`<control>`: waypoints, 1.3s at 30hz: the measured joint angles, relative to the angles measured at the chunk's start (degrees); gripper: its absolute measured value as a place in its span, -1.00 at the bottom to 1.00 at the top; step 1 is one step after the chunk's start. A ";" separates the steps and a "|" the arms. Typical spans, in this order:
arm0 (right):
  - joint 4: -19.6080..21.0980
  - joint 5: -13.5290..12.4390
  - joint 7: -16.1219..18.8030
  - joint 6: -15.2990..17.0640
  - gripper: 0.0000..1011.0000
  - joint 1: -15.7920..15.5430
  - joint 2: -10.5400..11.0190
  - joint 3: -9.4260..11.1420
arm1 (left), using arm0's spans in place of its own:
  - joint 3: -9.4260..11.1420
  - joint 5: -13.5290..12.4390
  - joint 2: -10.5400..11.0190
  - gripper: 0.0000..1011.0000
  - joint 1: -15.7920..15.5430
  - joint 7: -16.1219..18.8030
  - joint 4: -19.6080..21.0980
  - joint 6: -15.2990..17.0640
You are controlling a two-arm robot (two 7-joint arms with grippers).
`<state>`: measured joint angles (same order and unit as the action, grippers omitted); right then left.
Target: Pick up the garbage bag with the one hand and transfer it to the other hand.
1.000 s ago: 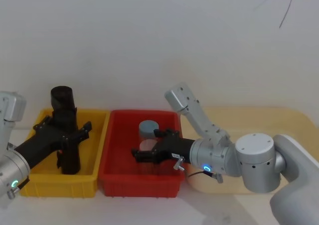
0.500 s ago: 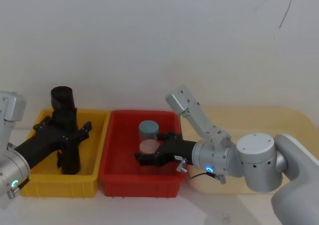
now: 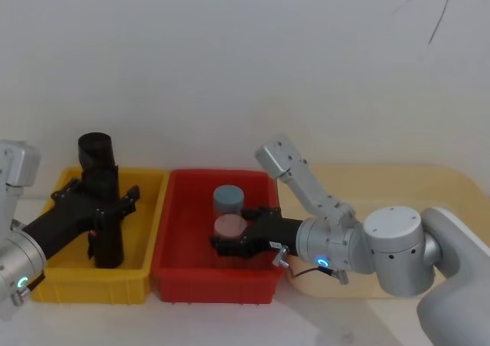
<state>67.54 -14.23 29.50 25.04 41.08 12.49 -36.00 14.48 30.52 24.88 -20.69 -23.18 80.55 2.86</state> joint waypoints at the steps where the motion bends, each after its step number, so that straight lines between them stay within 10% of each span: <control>1: -0.02 0.02 0.01 0.01 0.78 0.00 0.00 0.01 | 0.00 0.00 0.00 0.84 0.00 0.00 0.01 0.00; 14: -0.14 0.09 0.08 0.05 0.31 -0.06 -0.01 0.07 | 0.00 0.00 0.00 0.15 0.00 0.00 0.00 0.00; 39: 0.59 0.18 0.10 -0.20 0.31 -0.15 0.22 0.24 | -0.13 0.05 -0.02 0.07 -0.01 0.02 0.38 -0.15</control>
<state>68.13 -14.05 29.60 24.84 40.93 12.71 -35.76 14.35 30.56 24.86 -20.70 -23.16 80.93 2.71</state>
